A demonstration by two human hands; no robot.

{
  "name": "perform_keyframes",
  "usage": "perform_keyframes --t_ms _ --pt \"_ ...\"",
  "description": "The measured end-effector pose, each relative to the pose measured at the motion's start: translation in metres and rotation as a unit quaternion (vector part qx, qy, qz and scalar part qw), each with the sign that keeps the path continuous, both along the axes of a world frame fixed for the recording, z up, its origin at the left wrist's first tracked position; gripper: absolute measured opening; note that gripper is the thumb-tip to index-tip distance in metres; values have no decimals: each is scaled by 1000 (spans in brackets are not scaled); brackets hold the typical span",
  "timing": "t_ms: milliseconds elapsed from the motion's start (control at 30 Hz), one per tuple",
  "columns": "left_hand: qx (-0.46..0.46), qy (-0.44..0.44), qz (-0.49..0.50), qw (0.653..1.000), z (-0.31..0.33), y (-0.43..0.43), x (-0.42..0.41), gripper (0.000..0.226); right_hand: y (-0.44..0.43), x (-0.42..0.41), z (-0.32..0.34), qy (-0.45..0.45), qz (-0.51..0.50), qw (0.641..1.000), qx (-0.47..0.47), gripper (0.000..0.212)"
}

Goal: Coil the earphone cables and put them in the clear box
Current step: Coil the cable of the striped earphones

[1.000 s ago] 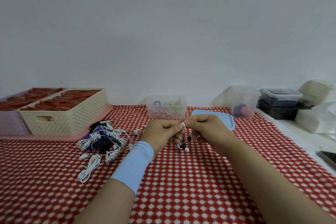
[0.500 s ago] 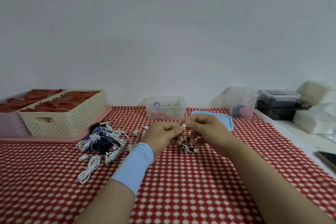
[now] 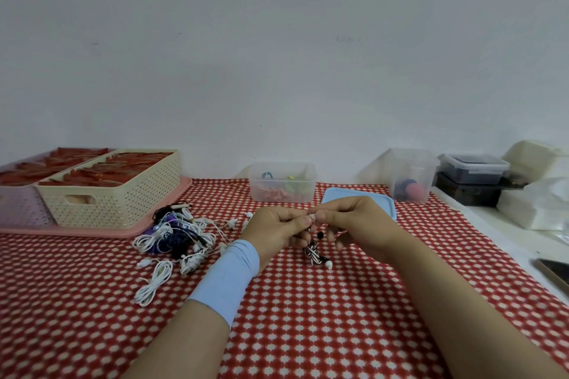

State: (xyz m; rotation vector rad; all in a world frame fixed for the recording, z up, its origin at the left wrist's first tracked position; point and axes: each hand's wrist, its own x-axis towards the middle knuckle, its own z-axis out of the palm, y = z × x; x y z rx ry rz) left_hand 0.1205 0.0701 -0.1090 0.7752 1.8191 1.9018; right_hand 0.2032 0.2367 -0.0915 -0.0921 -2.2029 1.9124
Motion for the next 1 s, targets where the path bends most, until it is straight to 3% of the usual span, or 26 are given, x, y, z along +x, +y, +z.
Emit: perform_keyframes --t_ms 400,533,667,1000 --pt "-24 46 1 999 0 1 2 10 1 0 1 -80 4 995 -51 19" --pt "-5 19 27 999 -1 6 7 11 0 0 2 -39 -37 998 -43 14" --pt "20 -14 37 999 4 7 10 15 -3 1 5 21 -37 999 9 8" --pt "18 -9 49 999 7 5 12 8 2 5 10 50 -46 988 140 8"
